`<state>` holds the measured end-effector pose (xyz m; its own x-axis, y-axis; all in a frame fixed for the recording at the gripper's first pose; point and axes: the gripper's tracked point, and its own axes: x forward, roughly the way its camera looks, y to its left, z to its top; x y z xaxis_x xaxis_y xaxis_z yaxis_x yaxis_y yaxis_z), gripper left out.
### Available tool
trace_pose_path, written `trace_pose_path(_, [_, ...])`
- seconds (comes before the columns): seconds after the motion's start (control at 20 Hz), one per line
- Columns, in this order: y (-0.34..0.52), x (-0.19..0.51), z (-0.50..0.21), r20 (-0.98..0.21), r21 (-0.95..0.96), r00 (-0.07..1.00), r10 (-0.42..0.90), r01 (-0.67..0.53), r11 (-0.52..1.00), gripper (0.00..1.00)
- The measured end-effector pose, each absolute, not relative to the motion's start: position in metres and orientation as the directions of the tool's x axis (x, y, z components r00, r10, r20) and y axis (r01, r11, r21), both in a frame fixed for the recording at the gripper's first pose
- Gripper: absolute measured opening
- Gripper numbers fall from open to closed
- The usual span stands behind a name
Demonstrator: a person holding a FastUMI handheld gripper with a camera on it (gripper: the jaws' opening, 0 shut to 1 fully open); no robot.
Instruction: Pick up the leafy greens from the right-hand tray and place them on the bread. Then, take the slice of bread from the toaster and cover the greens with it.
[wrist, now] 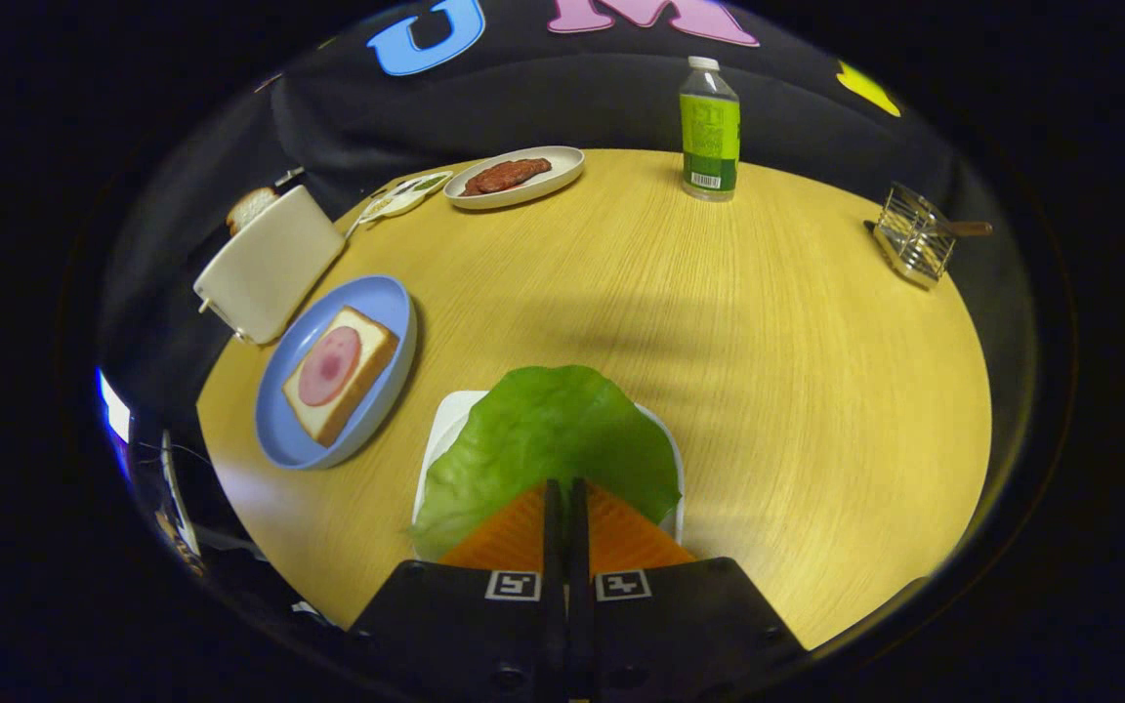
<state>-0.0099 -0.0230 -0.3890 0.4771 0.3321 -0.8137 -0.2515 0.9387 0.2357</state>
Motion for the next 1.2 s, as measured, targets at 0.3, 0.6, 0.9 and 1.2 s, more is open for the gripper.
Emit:
trace_pose_path(0.3, [-0.025,-0.012,-0.363,-0.799,0.257,0.5,0.335,-0.22,0.941,0.06])
trace_pose_path(0.6, [-0.028,-0.007,-0.308,-0.756,0.239,0.584,0.296,-0.175,0.955,0.05])
trace_pose_path(0.9, [-0.003,0.015,-0.255,-0.699,0.266,0.647,0.304,-0.16,0.951,0.05])
trace_pose_path(1.2, [0.047,0.023,-0.235,-0.68,0.295,0.635,0.367,-0.222,0.929,0.05])
